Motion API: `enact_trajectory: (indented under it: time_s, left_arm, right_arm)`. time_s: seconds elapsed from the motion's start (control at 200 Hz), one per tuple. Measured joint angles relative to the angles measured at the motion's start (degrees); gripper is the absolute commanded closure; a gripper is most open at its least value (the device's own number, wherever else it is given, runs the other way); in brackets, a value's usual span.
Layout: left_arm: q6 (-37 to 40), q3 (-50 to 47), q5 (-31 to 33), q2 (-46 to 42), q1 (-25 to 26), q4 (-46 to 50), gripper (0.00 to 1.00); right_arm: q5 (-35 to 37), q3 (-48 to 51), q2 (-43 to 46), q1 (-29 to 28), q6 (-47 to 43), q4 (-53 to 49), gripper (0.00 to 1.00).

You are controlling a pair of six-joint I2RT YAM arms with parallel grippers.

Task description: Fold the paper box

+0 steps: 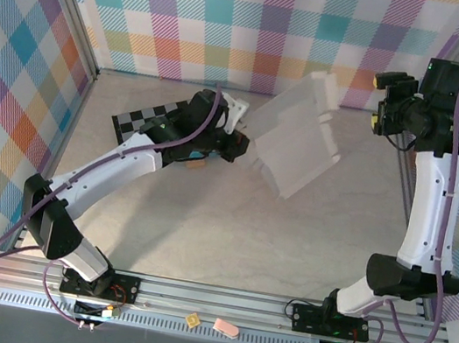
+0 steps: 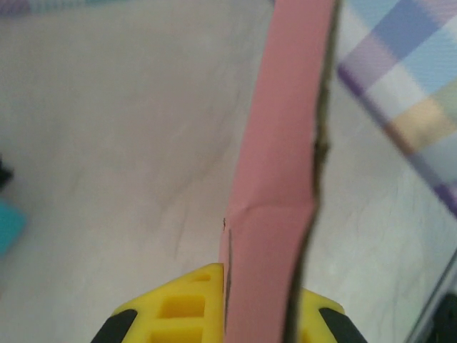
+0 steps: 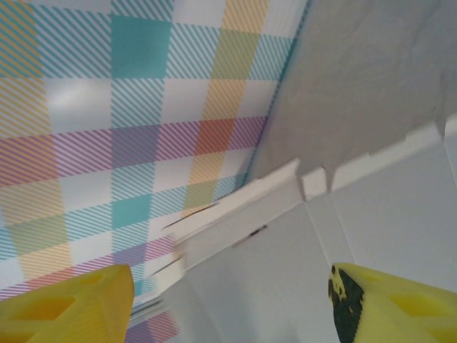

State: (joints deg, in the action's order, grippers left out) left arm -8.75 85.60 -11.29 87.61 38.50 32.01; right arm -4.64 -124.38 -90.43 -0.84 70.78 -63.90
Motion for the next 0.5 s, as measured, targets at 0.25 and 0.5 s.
enact_trajectory:
  time_s: [0.25,0.5]
  left_arm:
    - [4.9,0.0,-0.44,4.17,-1.49,13.62,1.0]
    - [10.45,-2.84,1.79,5.9,-2.08,13.53,1.0]
  right_arm:
    - [-0.98,13.68,2.32,-8.98,-3.06,3.5,0.33]
    - [-6.49,25.4,-0.42,-18.49,1.68,10.4,0.37]
